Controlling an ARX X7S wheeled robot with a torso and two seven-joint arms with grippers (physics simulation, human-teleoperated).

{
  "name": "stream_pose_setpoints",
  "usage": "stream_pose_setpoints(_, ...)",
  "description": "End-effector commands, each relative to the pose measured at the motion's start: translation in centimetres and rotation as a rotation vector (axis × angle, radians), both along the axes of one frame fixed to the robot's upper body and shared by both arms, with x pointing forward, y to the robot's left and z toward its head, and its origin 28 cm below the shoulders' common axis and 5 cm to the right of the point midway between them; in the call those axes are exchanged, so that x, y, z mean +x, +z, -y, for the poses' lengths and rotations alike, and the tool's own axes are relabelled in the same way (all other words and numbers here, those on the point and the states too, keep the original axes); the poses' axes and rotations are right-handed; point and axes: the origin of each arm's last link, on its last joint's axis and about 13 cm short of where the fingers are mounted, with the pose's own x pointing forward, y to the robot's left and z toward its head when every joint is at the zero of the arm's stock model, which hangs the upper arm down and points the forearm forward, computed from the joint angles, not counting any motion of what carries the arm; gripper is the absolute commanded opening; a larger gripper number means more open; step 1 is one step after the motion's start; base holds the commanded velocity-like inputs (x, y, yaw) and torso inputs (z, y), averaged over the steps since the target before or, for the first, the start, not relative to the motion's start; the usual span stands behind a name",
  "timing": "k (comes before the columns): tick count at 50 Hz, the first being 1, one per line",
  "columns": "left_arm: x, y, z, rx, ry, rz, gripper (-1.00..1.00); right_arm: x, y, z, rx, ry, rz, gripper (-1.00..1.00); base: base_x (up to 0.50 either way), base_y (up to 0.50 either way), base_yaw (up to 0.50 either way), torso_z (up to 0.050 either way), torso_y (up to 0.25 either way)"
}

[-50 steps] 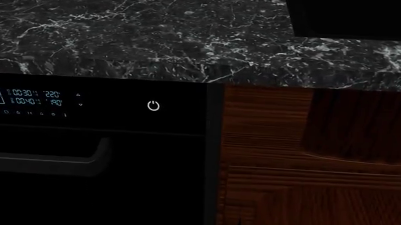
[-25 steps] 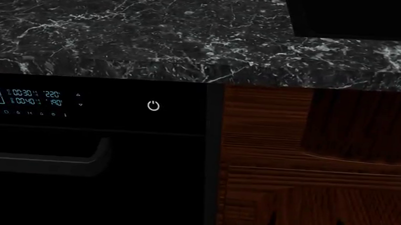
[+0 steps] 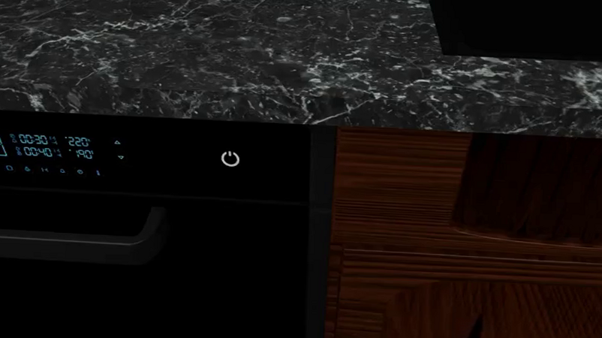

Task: Open the dishwasher door

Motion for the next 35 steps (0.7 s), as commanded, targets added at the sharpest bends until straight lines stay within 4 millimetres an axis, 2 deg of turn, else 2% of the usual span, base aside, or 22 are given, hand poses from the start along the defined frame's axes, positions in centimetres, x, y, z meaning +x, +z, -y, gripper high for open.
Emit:
stream_pose_setpoints(1, 0.7, 2.8, -2.5, 0.365, -0.013, 0.019, 1.0, -0.2, 0.4, 0.0, -0.001, -0.001, 0.011, 1.0, 0.0, 0.0, 0.0, 0.0, 0.0)
stream_pose_setpoints(16, 0.7, 4.1, -4.1, 0.64, -0.021, -0.035, 1.0, -0.3, 0.4, -0.1, 0.002, 0.0, 0.018, 1.0, 0.0, 0.0, 0.0, 0.0, 0.0)
stream_pose_setpoints(22, 0.9, 4.4, -4.2, 0.689, -0.029, -0.035, 1.0, -0.4, 0.4, 0.0, 0.006, -0.002, 0.02, 1.0, 0.0, 0.0, 0.0, 0.0, 0.0)
stream_pose_setpoints(35, 2.8, 4.5, -4.2, 0.759, -0.031, -0.03, 1.0, -0.4, 0.7, 0.1, 0.0, -0.003, 0.027, 1.0, 0.0, 0.0, 0.0, 0.0, 0.0)
